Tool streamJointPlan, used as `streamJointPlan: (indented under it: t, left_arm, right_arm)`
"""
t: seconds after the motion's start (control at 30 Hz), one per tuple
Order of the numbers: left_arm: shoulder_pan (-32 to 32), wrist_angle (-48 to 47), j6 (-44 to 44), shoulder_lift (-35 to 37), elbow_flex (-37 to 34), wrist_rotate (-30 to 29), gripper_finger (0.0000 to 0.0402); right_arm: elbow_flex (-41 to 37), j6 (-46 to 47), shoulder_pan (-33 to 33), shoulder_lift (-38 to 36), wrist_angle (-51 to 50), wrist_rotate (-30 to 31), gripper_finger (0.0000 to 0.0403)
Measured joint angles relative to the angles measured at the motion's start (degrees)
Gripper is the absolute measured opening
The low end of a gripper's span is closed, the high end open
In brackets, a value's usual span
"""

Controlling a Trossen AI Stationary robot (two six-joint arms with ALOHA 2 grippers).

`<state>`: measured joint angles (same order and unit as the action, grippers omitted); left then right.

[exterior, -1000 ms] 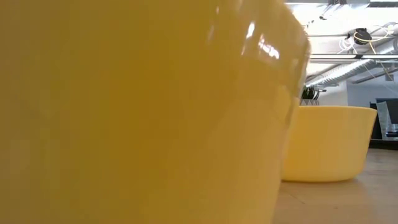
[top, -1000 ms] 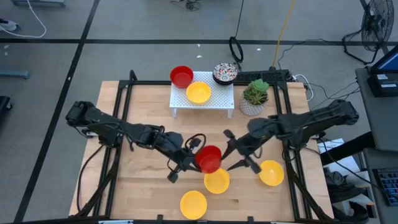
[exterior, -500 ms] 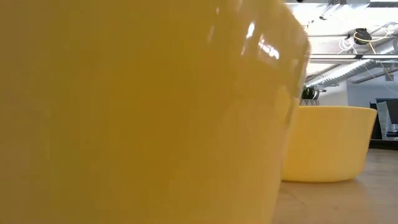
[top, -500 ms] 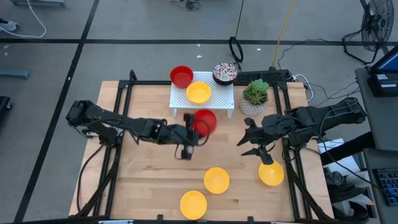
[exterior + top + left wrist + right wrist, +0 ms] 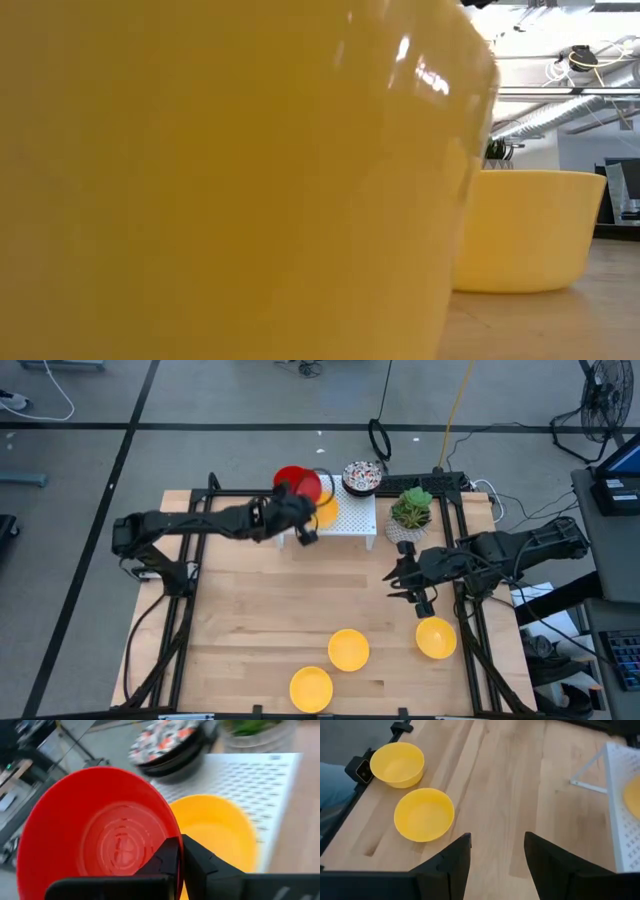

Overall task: Pick & Place Mini bowls
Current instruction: Stack the red bowl on the other red bowls on the shelf

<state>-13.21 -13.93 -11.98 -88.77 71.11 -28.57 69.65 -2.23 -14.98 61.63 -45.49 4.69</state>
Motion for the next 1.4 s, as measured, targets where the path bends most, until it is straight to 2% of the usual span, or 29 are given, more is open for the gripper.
streamJointPlan:
  t: [0.23,0.4,0.5,0.63,0.87,1.23,1.4]
  left_arm:
    - [-6.6,0.0,1.8,0.0,0.0,0.0,0.0006]
    - [-9.1,-0.2,2.6,0.0,0.0,0.4,0.0018]
    - [-10.3,-1.7,5.4,0.0,0.0,3.5,0.0012]
    - [-11.0,-3.7,7.3,0.0,0.0,4.8,0.0007]
    - [-11.6,-4.0,7.6,0.0,0.0,4.4,0.0028]
    - [-11.6,-3.9,6.3,0.0,0.0,4.5,0.0034]
    - [-11.6,-3.8,7.4,0.0,0.0,4.5,0.0078]
  right_arm:
    - [0.0,0.0,0.0,0.0,0.7,0.0,0.0171]
    - [0.0,2.1,0.0,0.0,0.7,0.0,0.0171]
    - [0.0,3.3,0.0,0.0,0.7,0.0,0.0171]
    - [0.0,3.5,0.0,0.0,0.7,0.0,0.0171]
    - [-0.3,3.5,0.0,0.0,1.0,-0.2,0.0171]
    - [-6.2,3.6,0.0,0.0,4.6,-0.1,0.0171]
    - [-6.3,6.3,0.0,0.0,4.6,-0.1,0.0171]
